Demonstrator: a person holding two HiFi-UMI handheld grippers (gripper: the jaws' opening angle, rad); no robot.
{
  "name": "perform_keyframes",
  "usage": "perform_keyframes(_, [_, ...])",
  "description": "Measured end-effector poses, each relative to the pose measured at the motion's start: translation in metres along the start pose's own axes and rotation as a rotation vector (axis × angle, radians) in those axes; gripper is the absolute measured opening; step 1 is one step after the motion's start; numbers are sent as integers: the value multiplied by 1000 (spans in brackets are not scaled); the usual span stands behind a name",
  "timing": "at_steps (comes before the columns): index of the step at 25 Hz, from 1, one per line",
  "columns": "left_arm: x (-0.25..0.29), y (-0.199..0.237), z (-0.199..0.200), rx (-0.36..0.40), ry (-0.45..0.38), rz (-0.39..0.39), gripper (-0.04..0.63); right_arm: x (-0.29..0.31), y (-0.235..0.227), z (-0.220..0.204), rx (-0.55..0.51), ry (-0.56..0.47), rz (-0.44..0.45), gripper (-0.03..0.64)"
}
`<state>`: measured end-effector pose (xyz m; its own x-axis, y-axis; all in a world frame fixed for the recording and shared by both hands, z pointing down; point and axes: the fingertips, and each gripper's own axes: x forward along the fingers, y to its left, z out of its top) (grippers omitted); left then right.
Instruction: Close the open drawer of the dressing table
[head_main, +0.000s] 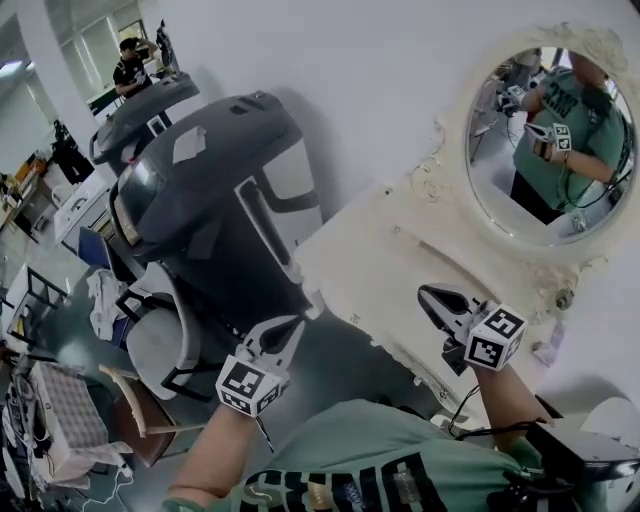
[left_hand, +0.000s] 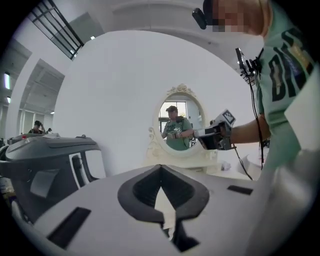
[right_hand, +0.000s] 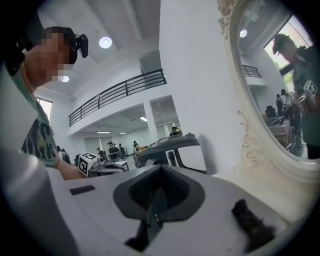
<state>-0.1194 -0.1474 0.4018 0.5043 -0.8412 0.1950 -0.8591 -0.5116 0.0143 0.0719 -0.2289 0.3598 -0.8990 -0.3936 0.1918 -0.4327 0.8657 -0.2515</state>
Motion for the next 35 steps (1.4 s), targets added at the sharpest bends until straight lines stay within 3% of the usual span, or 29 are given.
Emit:
perform_keyframes(3, [22,-27,32,2,-29,-66,9,-33,-17,14,-10,-48,-38,11])
perform_keyframes(10, [71,-84,91,20,-73,-125,9,-98,-49,36,-105,-76,-34,12])
perform_keyframes(18, [154,-143,120,0,-74,-262,9,-153,-79,41,-75,-121,-38,11])
perform_keyframes(26, [222,-171,137,15,-72,-468,9,-189,-120,25,-20,-128,-201,11])
perform_keyframes(35, [269,-126,147,59,-61,-729,9,-156,-132,46,2,-174,-449,11])
